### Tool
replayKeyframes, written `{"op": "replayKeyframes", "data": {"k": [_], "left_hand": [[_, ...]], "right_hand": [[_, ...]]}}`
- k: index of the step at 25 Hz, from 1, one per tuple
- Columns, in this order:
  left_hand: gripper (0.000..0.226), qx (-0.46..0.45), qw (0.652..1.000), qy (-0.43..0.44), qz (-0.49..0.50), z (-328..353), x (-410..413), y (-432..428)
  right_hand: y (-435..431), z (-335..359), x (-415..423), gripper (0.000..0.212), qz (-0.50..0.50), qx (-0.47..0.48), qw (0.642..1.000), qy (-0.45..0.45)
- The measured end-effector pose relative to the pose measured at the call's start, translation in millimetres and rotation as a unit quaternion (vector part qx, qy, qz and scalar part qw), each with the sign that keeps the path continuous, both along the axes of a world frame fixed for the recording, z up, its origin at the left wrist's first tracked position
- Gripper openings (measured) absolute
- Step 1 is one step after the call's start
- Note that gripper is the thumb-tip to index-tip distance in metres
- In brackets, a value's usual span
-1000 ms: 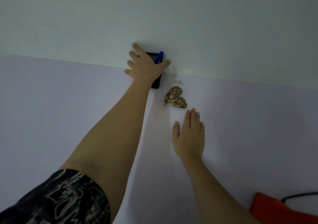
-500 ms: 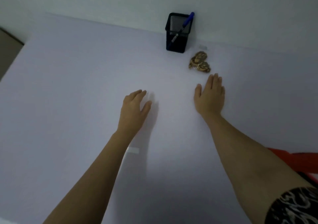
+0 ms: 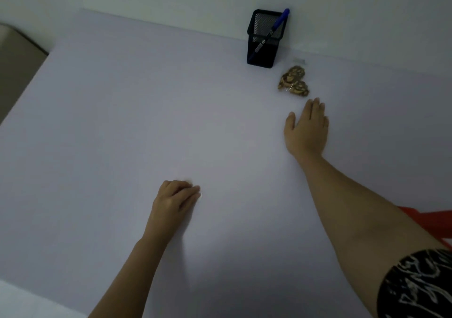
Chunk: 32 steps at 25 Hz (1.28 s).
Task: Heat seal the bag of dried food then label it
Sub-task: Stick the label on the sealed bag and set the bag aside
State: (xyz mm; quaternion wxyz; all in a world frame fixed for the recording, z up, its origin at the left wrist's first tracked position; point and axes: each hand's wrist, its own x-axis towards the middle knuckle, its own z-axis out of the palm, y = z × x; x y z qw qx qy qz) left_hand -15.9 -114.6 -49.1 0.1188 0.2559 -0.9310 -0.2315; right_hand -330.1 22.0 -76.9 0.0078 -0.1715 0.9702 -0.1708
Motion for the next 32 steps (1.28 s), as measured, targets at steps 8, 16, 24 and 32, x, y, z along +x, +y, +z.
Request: {"op": "replayKeyframes", "data": {"k": [8,16,24,32], "left_hand": [[0.012,0.083,0.990,-0.040,0.108,9.3,-17.8,11.9],[0.014,0.204,0.950,0.029,0.235,31.5,-28.0,23.6],[0.015,0.293,0.878,0.127,0.357,90.4,86.7,3.4],[0.010,0.359,0.813,0.188,0.418,92.1,306.6,-16.8]], "right_hand": [[-1.4,-2.6,-1.0,0.062,-0.003,-0.004,1.000,-0.003],[-6.1,23.9,25.0,0.056,-0.002,-0.074,0.997,-0.017],[-58.6,72.1,250.5,0.054,0.088,-0.218,0.967,-0.100],[-65.5,75.5,523.7,0.057,0.234,-0.236,0.932,-0.147]]}}
